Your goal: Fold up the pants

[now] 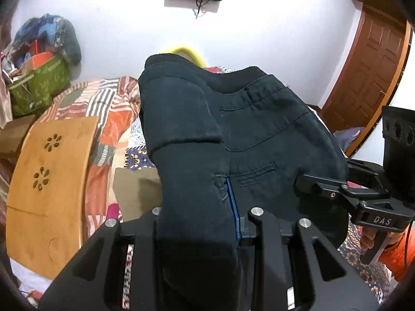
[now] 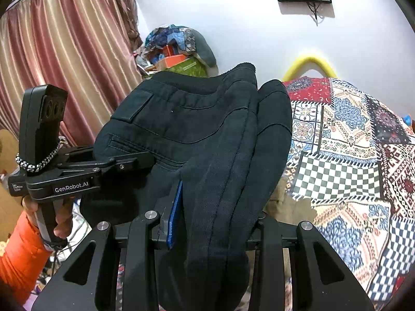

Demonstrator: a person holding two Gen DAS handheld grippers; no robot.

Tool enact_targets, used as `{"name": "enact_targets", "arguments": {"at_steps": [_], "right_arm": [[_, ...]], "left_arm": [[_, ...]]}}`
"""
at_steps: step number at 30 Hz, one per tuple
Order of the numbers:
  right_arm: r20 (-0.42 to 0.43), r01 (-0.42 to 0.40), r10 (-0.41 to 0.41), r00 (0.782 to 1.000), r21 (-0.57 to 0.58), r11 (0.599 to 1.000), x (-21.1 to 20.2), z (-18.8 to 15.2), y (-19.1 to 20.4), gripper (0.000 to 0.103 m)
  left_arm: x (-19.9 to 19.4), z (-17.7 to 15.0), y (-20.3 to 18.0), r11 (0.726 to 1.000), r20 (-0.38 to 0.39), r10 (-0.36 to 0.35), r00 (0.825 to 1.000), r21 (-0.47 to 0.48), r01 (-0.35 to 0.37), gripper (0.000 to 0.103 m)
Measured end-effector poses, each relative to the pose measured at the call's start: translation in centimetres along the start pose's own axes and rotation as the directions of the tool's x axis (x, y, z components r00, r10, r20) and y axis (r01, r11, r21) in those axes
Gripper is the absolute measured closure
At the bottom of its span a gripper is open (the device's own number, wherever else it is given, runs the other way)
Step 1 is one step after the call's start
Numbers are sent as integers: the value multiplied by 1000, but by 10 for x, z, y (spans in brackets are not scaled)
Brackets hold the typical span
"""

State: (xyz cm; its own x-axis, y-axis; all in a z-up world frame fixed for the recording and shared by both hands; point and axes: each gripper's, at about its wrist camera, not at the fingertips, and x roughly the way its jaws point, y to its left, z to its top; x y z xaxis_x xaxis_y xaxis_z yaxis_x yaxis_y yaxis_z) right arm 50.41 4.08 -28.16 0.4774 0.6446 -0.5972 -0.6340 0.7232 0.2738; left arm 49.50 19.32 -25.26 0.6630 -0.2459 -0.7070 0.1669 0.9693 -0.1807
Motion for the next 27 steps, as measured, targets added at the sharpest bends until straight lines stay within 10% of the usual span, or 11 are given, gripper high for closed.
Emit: {"name": "enact_targets", "arguments": {"at_steps": [11,13,18,27], "right_arm": [[-117,85,-75,990,82,993,64,-26,-47,73],[-168,111,-96,981,84,990,75,-37,-54,71],[-184,105,-82,980,116,988,58,-38,-60,66],[-58,85,-80,995,80,993,-5,-30,-46,63]], "left_arm": [[113,-14,27,999,-174,-25,984,-46,17,73],[122,-20,30,999,-194,2,981,-36,-9,57],[111,-19,51,996,-184,56,981,-58,-68,36],[56,-29,57,987,-125,133,983,-74,-142,35]]}}
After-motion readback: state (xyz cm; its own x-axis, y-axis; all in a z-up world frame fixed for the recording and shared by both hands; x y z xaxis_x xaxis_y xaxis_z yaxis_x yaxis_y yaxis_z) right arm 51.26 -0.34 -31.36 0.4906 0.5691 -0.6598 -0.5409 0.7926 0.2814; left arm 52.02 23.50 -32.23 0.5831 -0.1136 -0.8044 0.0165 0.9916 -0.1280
